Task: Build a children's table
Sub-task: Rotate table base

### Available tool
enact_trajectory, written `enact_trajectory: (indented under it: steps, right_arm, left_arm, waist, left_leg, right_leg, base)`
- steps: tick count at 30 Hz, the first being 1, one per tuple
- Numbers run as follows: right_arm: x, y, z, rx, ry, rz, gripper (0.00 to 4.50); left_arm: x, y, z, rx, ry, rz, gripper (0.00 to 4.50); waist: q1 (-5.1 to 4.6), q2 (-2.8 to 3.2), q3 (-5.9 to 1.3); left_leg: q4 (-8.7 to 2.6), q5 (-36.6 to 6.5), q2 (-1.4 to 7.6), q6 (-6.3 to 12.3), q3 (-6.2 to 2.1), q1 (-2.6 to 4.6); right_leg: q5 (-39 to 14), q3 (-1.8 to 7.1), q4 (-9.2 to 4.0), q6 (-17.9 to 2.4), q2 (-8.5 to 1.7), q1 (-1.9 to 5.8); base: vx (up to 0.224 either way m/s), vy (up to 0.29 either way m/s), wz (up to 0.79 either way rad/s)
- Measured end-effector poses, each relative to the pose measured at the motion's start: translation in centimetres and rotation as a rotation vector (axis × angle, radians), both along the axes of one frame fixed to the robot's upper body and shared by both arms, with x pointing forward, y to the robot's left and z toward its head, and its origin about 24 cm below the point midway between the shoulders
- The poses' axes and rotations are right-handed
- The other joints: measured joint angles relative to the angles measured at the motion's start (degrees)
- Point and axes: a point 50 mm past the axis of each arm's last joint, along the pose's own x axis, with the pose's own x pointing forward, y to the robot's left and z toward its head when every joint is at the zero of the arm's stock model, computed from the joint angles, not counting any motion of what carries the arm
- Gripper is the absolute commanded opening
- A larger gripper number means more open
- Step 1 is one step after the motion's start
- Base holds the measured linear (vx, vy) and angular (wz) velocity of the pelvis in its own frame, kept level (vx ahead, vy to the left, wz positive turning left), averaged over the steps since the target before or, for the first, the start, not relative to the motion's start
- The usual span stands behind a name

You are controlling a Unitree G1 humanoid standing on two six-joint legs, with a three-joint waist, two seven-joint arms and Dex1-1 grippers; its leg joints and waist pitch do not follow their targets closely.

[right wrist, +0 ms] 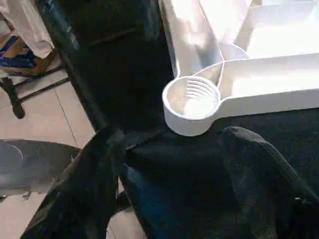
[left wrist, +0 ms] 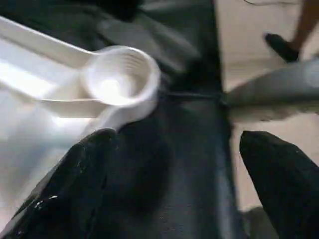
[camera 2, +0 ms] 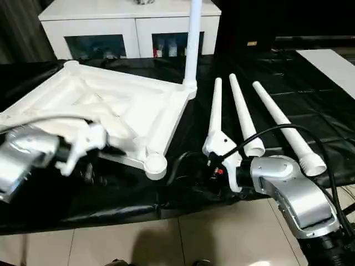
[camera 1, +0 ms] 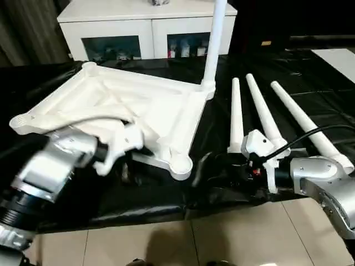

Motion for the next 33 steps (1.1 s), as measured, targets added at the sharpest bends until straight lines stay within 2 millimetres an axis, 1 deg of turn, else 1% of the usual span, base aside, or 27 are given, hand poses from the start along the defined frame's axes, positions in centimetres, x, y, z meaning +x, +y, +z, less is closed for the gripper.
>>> enact_trajectory:
  steps: [4,7,9,10,11,12,13,14,15,16,17,18,19,20,21,23,24,25,27,29,30,31,32,33]
  right_arm:
    - [-0.1,0.0,-0.1,-0.009,0.006,0.006,3.28]
    - [-0.1,0.2,-0.2,-0.021,0.010,0.016,3.28]
    - [-0.1,0.3,-0.2,-0.022,0.011,0.021,3.28]
    - [-0.1,0.3,-0.2,-0.023,0.011,0.021,3.28]
    - [-0.1,0.3,-0.3,-0.024,0.011,0.022,3.28]
    - [-0.1,0.4,-0.3,-0.024,0.012,0.025,3.28]
    - [-0.2,0.3,-0.4,-0.026,0.016,0.025,3.28]
    - [-0.2,0.3,-0.5,-0.029,0.020,0.023,3.28]
    - [-0.1,0.3,-0.4,-0.034,0.013,0.021,3.28]
    - [0.0,0.4,-0.3,-0.035,0.002,0.017,3.28]
    - [0.0,0.3,-0.3,-0.040,-0.001,0.015,3.28]
    - [0.1,0.1,-0.2,-0.054,-0.006,0.005,3.28]
    - [0.1,0.1,-0.3,-0.053,-0.007,0.002,3.28]
    - [0.2,0.2,-0.3,-0.056,-0.011,-0.003,3.28]
    - [0.2,0.3,-0.3,-0.050,-0.017,-0.007,3.28]
    - [0.3,0.3,-0.4,-0.051,-0.028,-0.020,3.28]
    - [0.4,0.4,-0.4,-0.049,-0.033,-0.027,3.28]
    - [0.4,0.5,-0.4,-0.042,-0.039,-0.038,3.28]
    - [0.5,0.9,-0.4,-0.029,-0.045,-0.048,3.28]
    - [0.6,0.9,-0.4,-0.021,-0.051,-0.060,3.28]
    - [0.6,1.0,-0.4,-0.013,-0.056,-0.070,3.28]
    - [0.5,1.2,-0.3,0.004,-0.063,-0.084,3.28]
    - [0.5,1.3,-0.3,0.019,-0.070,-0.100,3.28]
    - [0.4,1.4,-0.2,0.039,-0.084,-0.125,3.28]
  left_arm:
    - [-0.5,-0.8,-1.6,0.042,0.047,-0.044,4.46]
    - [0.7,-1.6,-3.5,0.090,-0.005,0.021,4.46]
    - [1.4,-1.7,-4.1,0.111,-0.037,0.065,4.46]
    - [2.0,-1.7,-4.3,0.128,-0.059,0.106,4.46]
    - [2.3,-1.6,-4.3,0.139,-0.073,0.130,4.46]
    - [2.8,-1.4,-4.4,0.156,-0.085,0.160,4.46]
    - [3.1,-1.5,-4.4,0.162,-0.091,0.174,4.46]
    - [3.5,-1.7,-4.4,0.164,-0.112,0.187,4.46]
    - [4.0,-2.1,-4.6,0.158,-0.136,0.222,4.46]
    - [4.3,-2.2,-5.3,0.168,-0.152,0.268,4.46]
    - [4.6,-2.2,-5.7,0.174,-0.165,0.299,4.46]
    - [5.2,-2.4,-6.0,0.173,-0.180,0.344,4.46]
    - [5.6,-2.5,-6.0,0.172,-0.203,0.372,4.46]
    - [6.1,-2.7,-5.9,0.162,-0.225,0.415,4.46]
    - [6.5,-2.6,-5.8,0.161,-0.252,0.453,4.46]
    - [7.5,-1.8,-5.4,0.157,-0.309,0.568,4.46]
    - [7.8,-1.5,-5.2,0.152,-0.341,0.621,4.46]
    - [8.5,-1.1,-4.8,0.145,-0.407,0.694,4.46]
    - [9.1,-0.7,-3.9,0.121,-0.484,0.757,4.46]
    - [9.6,-0.8,-3.0,0.061,-0.527,0.802,4.46]
    - [9.7,-1.1,-2.7,0.006,-0.522,0.818,4.46]
    - [9.6,-1.6,-2.4,-0.062,-0.514,0.826,4.46]
    - [9.5,-2.0,-2.2,-0.124,-0.507,0.827,4.46]
    - [9.1,-2.7,-1.8,-0.207,-0.501,0.816,4.46]
  waist:
    - [-0.08,0.04,0.00]
    - [-0.09,0.14,0.03]
    - [-0.33,0.25,0.11]
    - [-0.71,0.64,0.33]
    - [-1.20,1.14,0.61]
    - [-1.41,1.99,0.86]
    - [-1.19,1.75,0.92]
    - [-0.44,1.11,0.67]
    - [0.26,-0.09,0.25]
    - [1.18,-0.21,0.26]
    - [1.78,-0.03,0.15]
    - [2.75,0.68,-0.18]
    - [2.80,0.88,-0.32]
    - [2.85,0.92,-0.34]
    - [2.75,0.88,-0.33]
    - [2.53,0.93,-0.32]
    - [2.38,0.93,-0.32]
    - [2.13,0.93,-0.32]
    - [1.69,0.95,-0.31]
    - [1.46,1.02,-0.30]
    - [1.44,1.11,-0.29]
    - [1.37,1.21,-0.29]
    - [1.31,1.27,-0.29]
    - [1.29,1.26,-0.29]
  left_leg:
    - [0.00,0.0,0.00,0.00,-0.01,0.15]
    - [0.04,0.0,0.00,0.01,-0.05,0.44]
    - [0.16,0.0,0.01,0.01,-0.34,0.54]
    - [0.27,0.0,0.16,0.01,-0.93,0.67]
    - [0.21,0.0,0.50,0.00,-1.43,0.83]
    - [-0.13,0.0,1.11,-0.04,-1.99,0.54]
    - [-0.12,0.0,1.02,-0.04,-1.84,0.59]
    - [-0.09,0.0,0.85,-0.04,-0.72,0.63]
    - [-0.10,0.0,0.33,-0.08,-0.18,0.90]
    - [-0.10,-0.4,-0.43,-0.71,-0.73,0.83]
    - [0.64,-0.8,-0.62,-0.33,-1.59,0.64]
    - [0.72,-0.4,-0.61,-0.98,-2.65,0.59]
    - [0.63,0.1,-0.37,-1.37,-2.64,0.31]
    - [0.63,0.4,-0.11,-1.45,-2.57,-0.03]
    - [0.68,0.5,0.05,-1.49,-2.50,-0.37]
    - [0.65,0.5,0.13,-1.48,-2.49,-0.42]
    - [0.63,0.5,0.13,-1.48,-2.50,-0.43]
    - [0.60,0.5,0.10,-1.48,-2.49,-0.44]
    - [0.60,0.5,0.06,-1.47,-2.48,-0.42]
    - [0.43,0.5,0.02,-1.46,-2.47,-0.44]
    - [0.31,0.5,-0.01,-1.45,-2.46,-0.45]
    - [0.12,0.5,-0.01,-1.45,-2.39,-0.46]
    - [-0.01,0.5,-0.05,-1.45,-2.32,-0.48]
    - [0.00,0.5,-0.12,-1.44,-2.07,-0.48]
  right_leg:
    - [0.0,-0.02,-0.03,0.0,0.00,0.10]
    - [-0.1,-0.15,-0.16,0.1,-0.01,0.40]
    - [-0.3,-0.55,-0.35,0.4,-0.08,0.61]
    - [-0.3,-1.70,-1.13,0.4,-0.16,0.95]
    - [-0.3,-3.06,-2.18,0.4,-0.14,1.66]
    - [-0.7,-4.43,-2.18,0.2,-0.11,3.05]
    - [-3.3,-3.85,1.58,-0.9,-0.32,2.91]
    - [-4.6,-2.14,4.97,-1.5,-0.47,3.36]
    - [-6.7,-0.45,6.15,1.5,-0.79,3.76]
    - [-6.9,-0.09,6.09,1.6,-1.01,2.64]
    - [-6.9,-0.17,6.02,1.6,-0.99,2.59]
    - [-6.8,-0.57,6.06,1.5,-0.70,2.27]
    - [-6.5,-0.45,5.87,1.2,-0.28,1.94]
    - [-6.1,-0.29,5.60,0.8,0.09,1.67]
    - [-5.3,-0.27,5.17,0.6,0.24,1.54]
    - [-4.3,-0.20,4.23,0.4,0.44,1.65]
    - [-4.2,-0.22,3.96,0.4,0.44,1.72]
    - [-4.2,-0.21,3.74,0.4,0.44,1.77]
    - [-4.2,-0.20,3.37,0.4,0.42,1.90]
    - [-4.2,-0.21,2.75,0.4,0.41,2.05]
    - [-4.2,-0.21,2.43,0.4,0.40,2.10]
    - [-4.2,-0.22,1.96,0.4,0.40,2.19]
    - [-4.1,-0.20,1.72,0.3,0.36,2.20]
    - [-3.7,-0.20,1.68,-0.1,0.17,2.13]
  base:
    - [0.000,0.000,0.00]
    - [0.000,0.000,0.00]
    - [-0.053,0.008,-0.05]
    - [-0.056,0.012,-0.08]
    - [-0.064,0.024,-0.11]
    - [-0.117,0.026,-0.08]
    - [-0.117,0.026,-0.08]
    - [-0.084,-0.017,-0.04]
    - [0.008,-0.071,-0.13]
    - [0.008,-0.071,-0.13]
    - [0.019,-0.067,-0.18]
    - [0.000,0.000,0.00]
    - [0.000,0.000,0.00]
    - [-0.051,-0.013,-0.02]
    - [-0.057,0.014,-0.02]
    - [-0.028,0.007,-0.01]
    - [0.000,0.000,0.00]
    - [0.000,0.000,0.00]
    - [0.000,0.000,0.00]
    - [0.000,0.000,0.00]
    - [0.000,0.000,0.00]
    - [0.000,0.000,0.00]
    - [0.000,0.000,0.00]
    - [0.000,0.000,0.00]
